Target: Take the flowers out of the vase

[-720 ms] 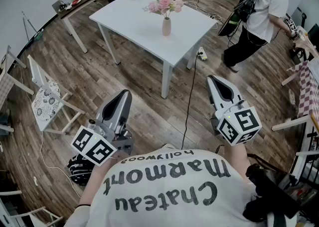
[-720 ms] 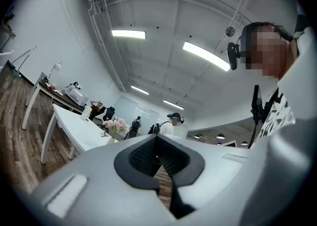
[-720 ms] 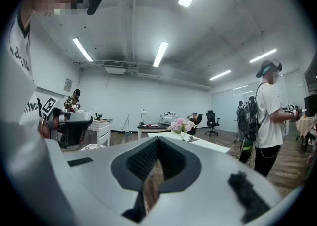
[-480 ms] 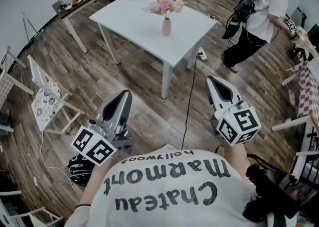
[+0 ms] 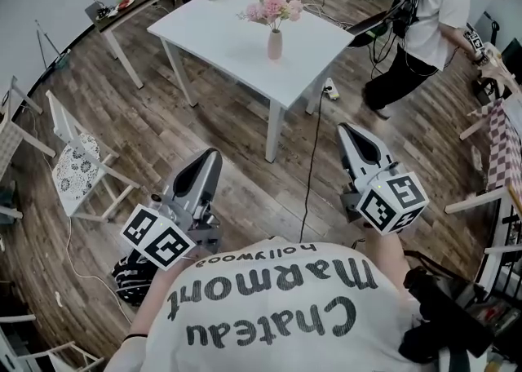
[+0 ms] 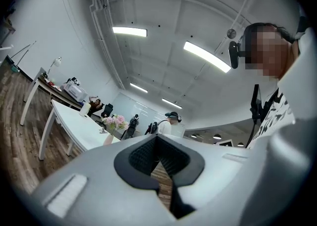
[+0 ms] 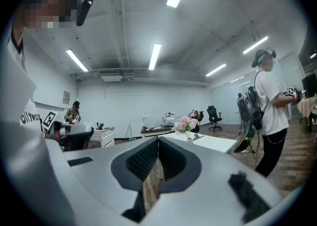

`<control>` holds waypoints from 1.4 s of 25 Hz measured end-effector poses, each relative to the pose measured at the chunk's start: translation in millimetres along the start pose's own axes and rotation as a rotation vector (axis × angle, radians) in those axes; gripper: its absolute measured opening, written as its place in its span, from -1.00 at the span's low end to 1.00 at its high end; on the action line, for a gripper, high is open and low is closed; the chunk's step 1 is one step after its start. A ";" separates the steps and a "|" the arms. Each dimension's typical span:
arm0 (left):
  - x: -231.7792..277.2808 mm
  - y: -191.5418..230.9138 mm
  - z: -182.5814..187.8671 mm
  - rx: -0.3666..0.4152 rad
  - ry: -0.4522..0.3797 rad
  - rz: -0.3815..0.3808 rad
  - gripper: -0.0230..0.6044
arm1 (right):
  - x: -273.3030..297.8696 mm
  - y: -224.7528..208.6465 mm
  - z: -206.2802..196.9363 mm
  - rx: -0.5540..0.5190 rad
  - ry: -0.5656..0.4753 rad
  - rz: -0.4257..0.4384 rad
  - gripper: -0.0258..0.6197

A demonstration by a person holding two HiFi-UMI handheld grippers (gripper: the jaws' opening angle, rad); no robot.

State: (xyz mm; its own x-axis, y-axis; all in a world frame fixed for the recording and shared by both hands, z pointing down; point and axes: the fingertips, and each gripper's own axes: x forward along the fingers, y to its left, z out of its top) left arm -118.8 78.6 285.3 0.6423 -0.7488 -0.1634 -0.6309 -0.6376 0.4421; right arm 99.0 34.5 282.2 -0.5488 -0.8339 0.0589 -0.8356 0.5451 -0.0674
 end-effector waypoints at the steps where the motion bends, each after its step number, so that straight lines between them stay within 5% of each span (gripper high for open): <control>1: -1.1 2.8 -2.7 -0.011 0.013 0.004 -0.91 | 3.4 1.2 -1.4 0.011 0.001 -0.002 -0.87; 6: -18.5 32.4 -19.0 -0.076 0.095 0.105 -0.91 | 17.7 12.8 -12.6 0.057 0.007 -0.030 -0.87; 14: -2.8 62.7 -23.7 -0.092 0.097 0.085 -0.91 | 39.6 -6.5 -25.8 0.107 0.013 -0.064 -0.87; 35: 234.6 181.5 -11.0 -0.114 0.078 0.105 -0.91 | 234.0 -199.5 -15.4 0.121 0.056 0.024 -0.87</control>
State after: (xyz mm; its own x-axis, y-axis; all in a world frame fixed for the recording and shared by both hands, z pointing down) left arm -77.9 -210.8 336.9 0.6102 -0.7910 -0.0438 -0.6459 -0.5287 0.5507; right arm 137.0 -268.0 324.8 -0.5720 -0.8128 0.1106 -0.8150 0.5477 -0.1893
